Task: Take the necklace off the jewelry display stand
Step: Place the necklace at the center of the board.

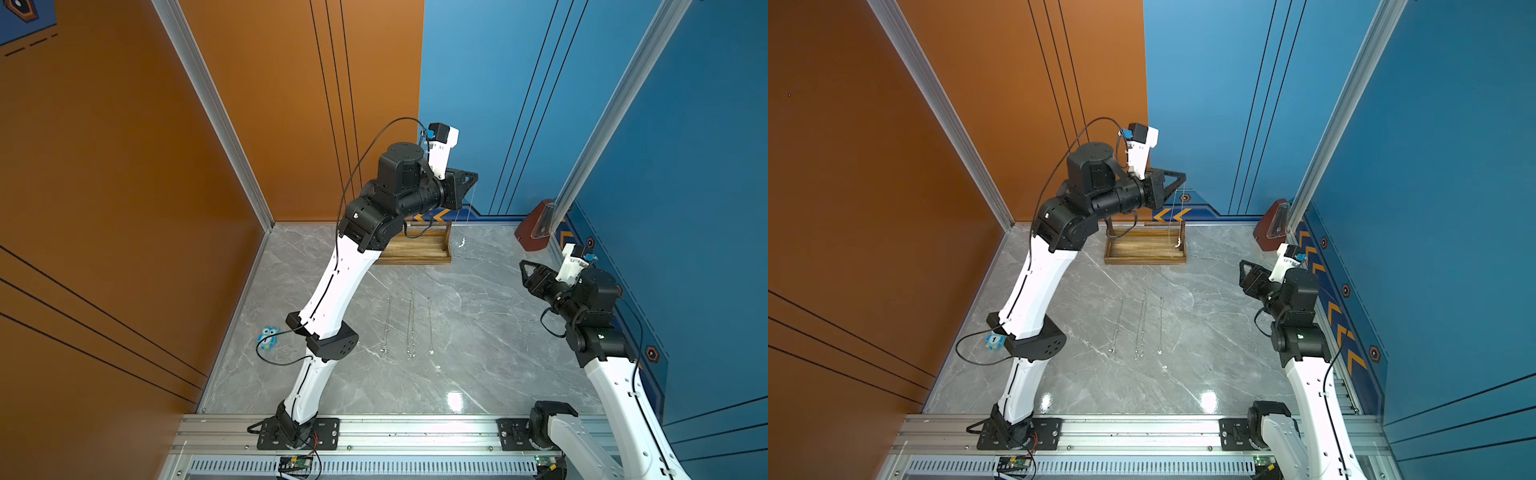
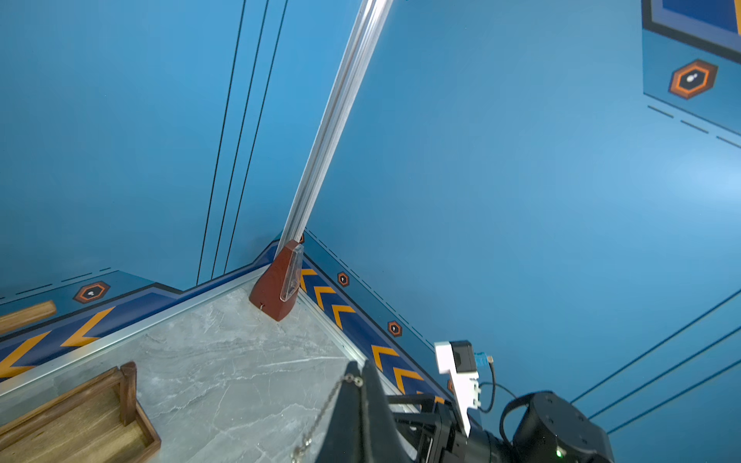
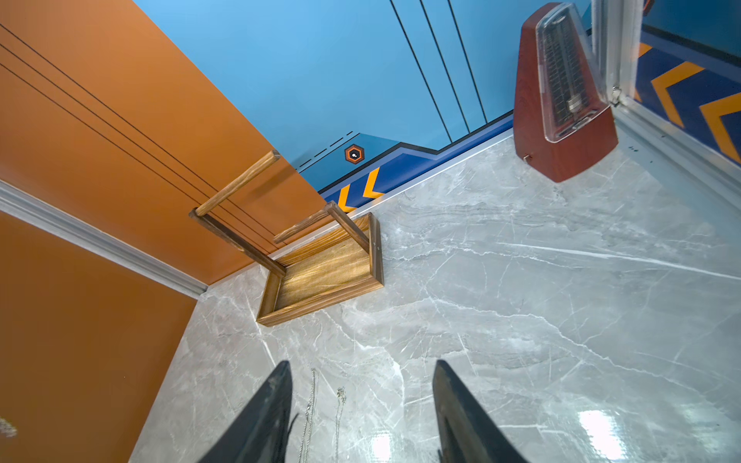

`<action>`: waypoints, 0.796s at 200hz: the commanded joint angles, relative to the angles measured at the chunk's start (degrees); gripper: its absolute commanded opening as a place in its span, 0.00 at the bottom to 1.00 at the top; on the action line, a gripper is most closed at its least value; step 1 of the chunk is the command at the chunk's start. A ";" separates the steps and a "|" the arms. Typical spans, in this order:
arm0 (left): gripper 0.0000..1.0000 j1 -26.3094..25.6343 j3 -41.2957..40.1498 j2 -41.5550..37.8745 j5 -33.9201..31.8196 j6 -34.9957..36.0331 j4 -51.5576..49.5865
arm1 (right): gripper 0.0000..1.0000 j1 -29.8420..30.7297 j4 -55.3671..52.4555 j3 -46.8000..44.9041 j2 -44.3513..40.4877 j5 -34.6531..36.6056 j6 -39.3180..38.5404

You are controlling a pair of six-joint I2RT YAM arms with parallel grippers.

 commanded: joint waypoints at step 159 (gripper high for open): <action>0.00 -7.72 -40.18 -24.71 -7.91 13.39 -11.71 | 0.59 21.99 -8.88 13.90 1.04 -25.32 -5.93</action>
